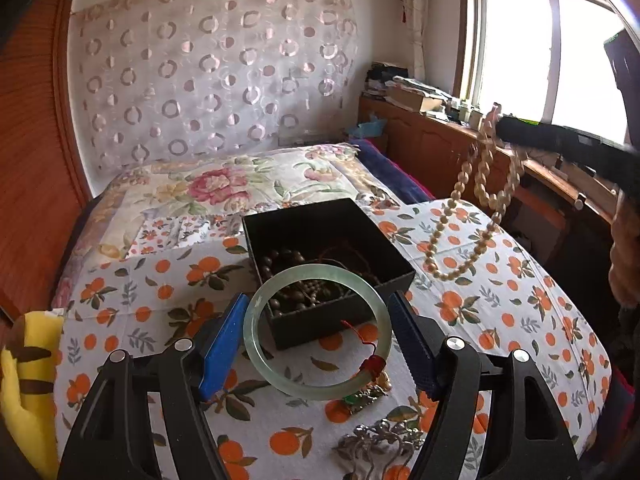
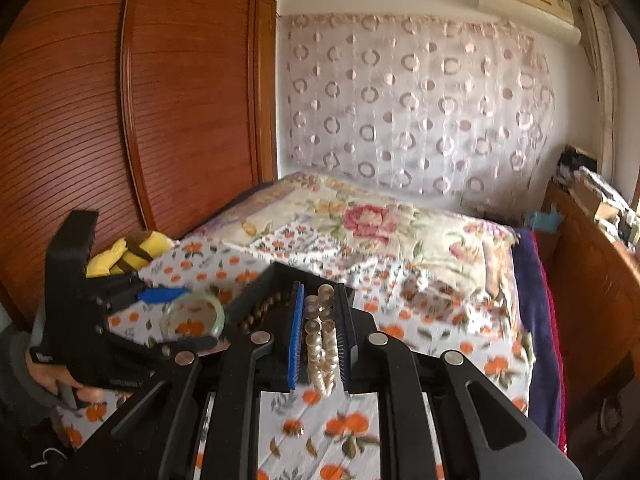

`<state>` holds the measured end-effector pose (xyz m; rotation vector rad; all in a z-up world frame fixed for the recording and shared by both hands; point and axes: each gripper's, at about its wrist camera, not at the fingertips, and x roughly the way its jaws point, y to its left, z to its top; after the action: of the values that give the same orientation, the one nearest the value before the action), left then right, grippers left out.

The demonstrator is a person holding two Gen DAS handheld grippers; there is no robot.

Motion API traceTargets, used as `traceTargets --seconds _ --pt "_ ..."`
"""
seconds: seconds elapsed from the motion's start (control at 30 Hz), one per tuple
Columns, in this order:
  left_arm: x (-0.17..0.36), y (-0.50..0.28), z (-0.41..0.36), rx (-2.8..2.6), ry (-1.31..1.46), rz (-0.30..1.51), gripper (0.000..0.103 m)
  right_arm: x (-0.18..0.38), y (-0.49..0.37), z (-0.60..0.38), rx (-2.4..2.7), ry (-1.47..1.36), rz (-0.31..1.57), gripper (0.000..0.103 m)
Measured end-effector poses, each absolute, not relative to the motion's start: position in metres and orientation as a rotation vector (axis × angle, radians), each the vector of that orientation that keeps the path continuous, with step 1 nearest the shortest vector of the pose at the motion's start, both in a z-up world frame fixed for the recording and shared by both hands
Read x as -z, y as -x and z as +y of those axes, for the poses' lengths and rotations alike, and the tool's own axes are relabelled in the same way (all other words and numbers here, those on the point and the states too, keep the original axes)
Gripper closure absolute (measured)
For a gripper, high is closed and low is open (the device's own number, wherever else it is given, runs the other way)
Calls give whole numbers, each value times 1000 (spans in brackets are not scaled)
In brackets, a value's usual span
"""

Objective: Organize jewelry
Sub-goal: 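Carry the jade bangle into the black box with the left gripper while the right drops the pearl strand in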

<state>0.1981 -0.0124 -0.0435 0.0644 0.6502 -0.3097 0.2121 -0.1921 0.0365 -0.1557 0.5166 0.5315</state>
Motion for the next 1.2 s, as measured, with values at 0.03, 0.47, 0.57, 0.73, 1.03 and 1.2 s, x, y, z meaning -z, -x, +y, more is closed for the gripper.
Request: traceTargets --seconds 0.03,0.47,0.57,0.73,1.03,1.2 --pt "43 -199 -11 308 -63 650 34 -40 -216 -189 -536 161 510 86" --pt "39 -213 0 282 -45 646 34 -49 -254 -163 -584 164 488 86" --pt "39 -218 2 278 -42 646 34 -38 -264 -160 -585 165 512 86" --pt "41 -230 4 273 -34 655 34 -12 -272 -157 -592 160 573 86" --pt "41 -253 -11 280 -68 673 34 22 -279 -171 -569 114 623 83" --pt "45 -269 -23 282 -76 684 34 41 -277 -193 -527 101 638 76"
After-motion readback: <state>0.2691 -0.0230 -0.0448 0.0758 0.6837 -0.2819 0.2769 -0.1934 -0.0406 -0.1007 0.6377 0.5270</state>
